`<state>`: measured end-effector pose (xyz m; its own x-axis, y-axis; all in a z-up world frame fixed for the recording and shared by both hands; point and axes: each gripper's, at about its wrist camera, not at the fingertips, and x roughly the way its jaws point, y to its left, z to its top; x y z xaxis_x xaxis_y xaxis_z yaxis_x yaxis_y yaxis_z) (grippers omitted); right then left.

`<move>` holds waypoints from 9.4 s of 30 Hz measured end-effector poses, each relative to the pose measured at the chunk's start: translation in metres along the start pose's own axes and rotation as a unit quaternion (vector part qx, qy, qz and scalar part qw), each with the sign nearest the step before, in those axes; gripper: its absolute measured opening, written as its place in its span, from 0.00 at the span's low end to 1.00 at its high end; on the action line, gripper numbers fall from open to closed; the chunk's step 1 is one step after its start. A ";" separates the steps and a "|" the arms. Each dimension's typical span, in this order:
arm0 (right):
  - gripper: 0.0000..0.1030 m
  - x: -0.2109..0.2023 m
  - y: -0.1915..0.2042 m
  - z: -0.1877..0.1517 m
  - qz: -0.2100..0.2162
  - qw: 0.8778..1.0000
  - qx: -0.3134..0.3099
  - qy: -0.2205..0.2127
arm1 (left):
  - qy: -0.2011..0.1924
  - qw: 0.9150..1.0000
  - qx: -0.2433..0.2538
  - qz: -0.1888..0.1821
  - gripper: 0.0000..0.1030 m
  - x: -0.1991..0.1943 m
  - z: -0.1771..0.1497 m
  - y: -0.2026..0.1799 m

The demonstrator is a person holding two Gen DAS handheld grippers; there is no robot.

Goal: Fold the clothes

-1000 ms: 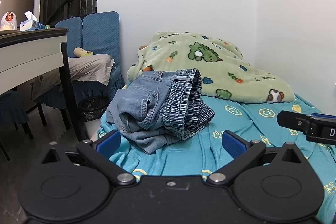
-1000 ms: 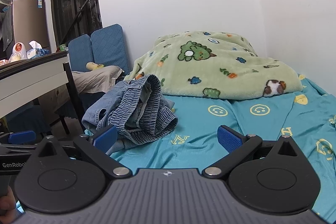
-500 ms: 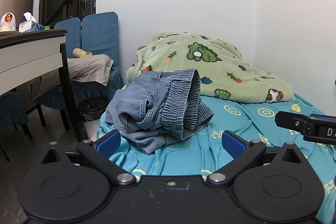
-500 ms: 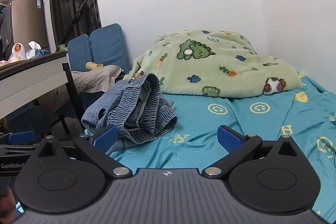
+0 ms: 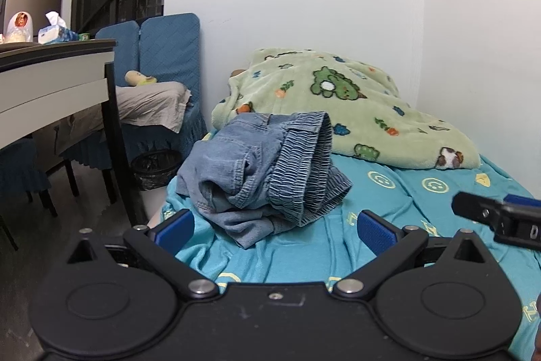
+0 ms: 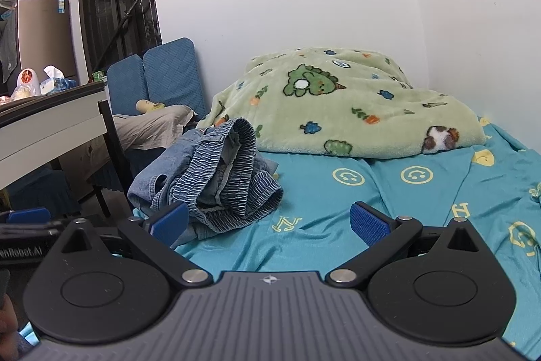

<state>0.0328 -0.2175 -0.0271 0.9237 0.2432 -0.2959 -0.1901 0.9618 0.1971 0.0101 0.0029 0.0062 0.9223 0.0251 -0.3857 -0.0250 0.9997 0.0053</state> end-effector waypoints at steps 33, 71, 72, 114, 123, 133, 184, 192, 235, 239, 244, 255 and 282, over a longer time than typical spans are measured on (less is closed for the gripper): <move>1.00 0.042 -0.025 -0.011 -0.008 0.998 0.049 0.044 | 0.018 0.987 0.160 0.007 0.92 0.191 0.069 -0.062; 0.98 0.051 -0.028 -0.019 0.015 0.997 0.055 0.050 | -0.026 0.997 0.037 0.058 0.13 0.109 0.085 0.012; 0.98 0.050 -0.027 -0.019 0.017 0.997 0.052 0.048 | -0.023 0.998 0.028 0.058 0.13 0.101 0.081 0.017; 0.50 0.203 -0.017 -0.039 0.045 0.988 -0.097 0.113 | -0.029 0.982 -0.160 0.094 0.12 0.095 0.032 0.105; 0.22 0.222 -0.016 -0.033 0.105 0.988 -0.043 0.104 | 0.000 0.983 -0.153 0.104 0.12 0.107 0.027 0.104; 0.07 0.197 -0.024 -0.007 0.094 0.993 0.048 0.044 | 0.012 0.984 -0.138 0.112 0.21 0.108 0.021 0.102; 0.05 0.181 -0.052 0.010 0.059 0.981 0.065 0.170 | -0.009 0.992 -0.056 0.115 0.38 0.104 0.007 0.067; 0.05 0.152 -0.078 0.057 0.054 0.986 0.116 0.104 | 0.001 0.998 -0.004 0.059 0.10 0.100 0.004 0.041; 0.36 0.137 -0.289 0.074 -0.118 0.971 0.201 0.053 | 0.100 0.967 0.059 -0.227 0.50 0.109 -0.034 -0.196; 0.55 0.113 -0.271 0.071 -0.117 0.974 0.189 0.051 | 0.101 0.967 0.049 -0.231 0.52 0.090 -0.023 -0.179; 0.56 0.077 -0.246 0.069 -0.099 0.975 0.192 0.047 | 0.094 0.969 0.052 -0.221 0.52 0.063 -0.012 -0.149; 0.57 0.016 -0.143 0.055 -0.018 0.978 0.202 0.050 | 0.059 0.982 0.050 -0.170 0.53 0.035 0.017 -0.095; 0.63 0.039 -0.127 0.011 -0.025 0.957 0.281 0.061 | 0.088 0.988 -0.048 -0.122 0.54 0.099 0.012 -0.022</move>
<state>0.0969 -0.3311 -0.0537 0.8743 0.2455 -0.4187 0.0939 0.7608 0.6422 0.1063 -0.0161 -0.0215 0.8247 -0.2255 -0.5187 0.1454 0.9708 -0.1909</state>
